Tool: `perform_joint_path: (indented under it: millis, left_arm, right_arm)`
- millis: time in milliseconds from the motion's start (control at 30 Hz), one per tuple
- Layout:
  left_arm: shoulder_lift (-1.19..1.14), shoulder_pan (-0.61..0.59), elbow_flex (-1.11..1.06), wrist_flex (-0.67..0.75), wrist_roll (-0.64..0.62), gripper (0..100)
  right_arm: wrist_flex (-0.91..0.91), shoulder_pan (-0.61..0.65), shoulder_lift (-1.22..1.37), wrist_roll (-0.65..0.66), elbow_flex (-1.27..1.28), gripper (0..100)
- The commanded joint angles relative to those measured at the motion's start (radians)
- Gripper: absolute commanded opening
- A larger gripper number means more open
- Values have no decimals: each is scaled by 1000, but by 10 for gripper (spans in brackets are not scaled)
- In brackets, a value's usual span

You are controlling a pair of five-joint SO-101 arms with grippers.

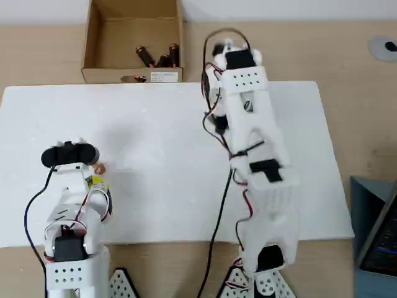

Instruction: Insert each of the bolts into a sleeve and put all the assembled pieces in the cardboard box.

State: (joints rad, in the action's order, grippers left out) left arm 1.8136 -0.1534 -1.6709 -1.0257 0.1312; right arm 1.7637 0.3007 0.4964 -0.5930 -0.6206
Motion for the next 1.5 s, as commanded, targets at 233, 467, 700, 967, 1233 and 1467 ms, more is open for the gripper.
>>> perform_joint_path:
  millis: [233, 467, 700, 967, 1233, 1467]
  left_arm:
    - [8, -3, 8, 12, 8, 2]
    - [8, -8, 8, 15, 8, 5]
    - [1, -9, 135, -41, 8, 7]
    - [-182, -8, 439, -160, 37, 7]
    - [-765, -8, 864, -229, -112, 6]
    - [-1124, -9, 1146, -362, -313, 2]
  right_arm:
    - [23, 24, -484, 49, 303, 10]
    - [17, 22, -753, 55, 568, 10]
    - [8, 22, -1004, 49, 808, 10]
    - [-63, 16, -1267, 48, 1090, 10]
    - [-126, -104, -1448, 54, 1233, 10]
    - [-126, -182, -1492, 54, 1241, 10]
